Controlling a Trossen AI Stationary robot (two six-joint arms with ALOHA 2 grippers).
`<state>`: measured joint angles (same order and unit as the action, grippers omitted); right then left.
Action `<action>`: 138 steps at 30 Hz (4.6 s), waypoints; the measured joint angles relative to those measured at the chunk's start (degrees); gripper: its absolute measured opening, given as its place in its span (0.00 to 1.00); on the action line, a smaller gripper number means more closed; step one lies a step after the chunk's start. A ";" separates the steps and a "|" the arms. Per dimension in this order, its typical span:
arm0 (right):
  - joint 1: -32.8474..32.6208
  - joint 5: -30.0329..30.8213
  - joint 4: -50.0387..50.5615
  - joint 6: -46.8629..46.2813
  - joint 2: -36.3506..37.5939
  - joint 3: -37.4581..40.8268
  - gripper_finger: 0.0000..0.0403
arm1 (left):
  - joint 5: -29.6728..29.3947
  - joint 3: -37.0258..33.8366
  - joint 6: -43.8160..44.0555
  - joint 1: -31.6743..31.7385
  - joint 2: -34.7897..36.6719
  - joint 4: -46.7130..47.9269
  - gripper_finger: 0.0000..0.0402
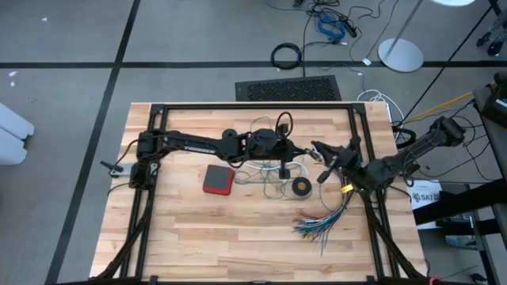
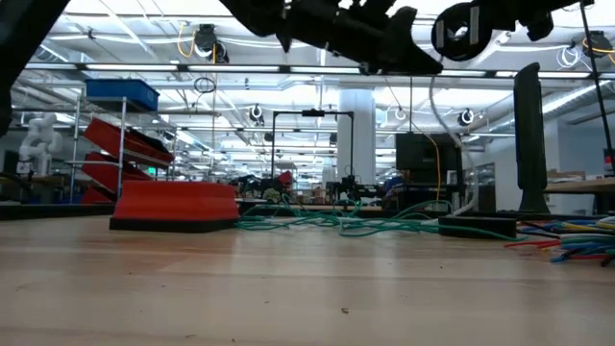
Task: Coiling cords
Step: Coil the white wire cable on the spool
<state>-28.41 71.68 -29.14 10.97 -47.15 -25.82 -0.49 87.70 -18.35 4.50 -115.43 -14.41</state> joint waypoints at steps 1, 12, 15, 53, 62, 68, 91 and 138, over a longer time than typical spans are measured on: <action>0.29 0.04 0.01 -0.57 0.43 0.00 0.00 | 0.53 0.02 0.09 0.04 -0.34 -1.48 0.00; 2.16 -0.13 -4.91 0.48 1.18 0.00 0.00 | 1.52 -0.05 1.57 0.10 -2.57 -7.58 0.10; 2.21 -0.01 -8.14 3.79 1.50 -0.02 0.00 | 1.50 -0.02 1.57 0.08 -3.12 -8.46 0.11; 2.26 -0.02 -19.55 18.81 3.77 -0.04 0.00 | 0.39 -0.09 6.10 0.41 -10.83 -18.95 0.03; 4.54 -0.06 -17.42 16.33 3.08 -0.04 0.00 | -1.90 0.07 6.05 -0.07 -10.83 -17.65 0.01; 9.15 -0.20 -13.02 9.55 0.08 -0.07 0.00 | -4.83 3.28 5.68 -1.14 -10.96 -12.48 0.00; 16.03 0.11 3.00 -9.21 -11.27 -0.13 0.00 | -7.67 6.54 4.68 -1.51 -10.48 -4.65 0.00; 15.58 -4.25 43.30 -33.89 -4.11 0.00 0.00 | -11.68 6.55 2.81 -2.15 -9.04 2.97 0.00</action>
<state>-12.82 67.42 14.17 -22.92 -51.26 -25.82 -12.16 94.26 -15.54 2.35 -124.46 -11.44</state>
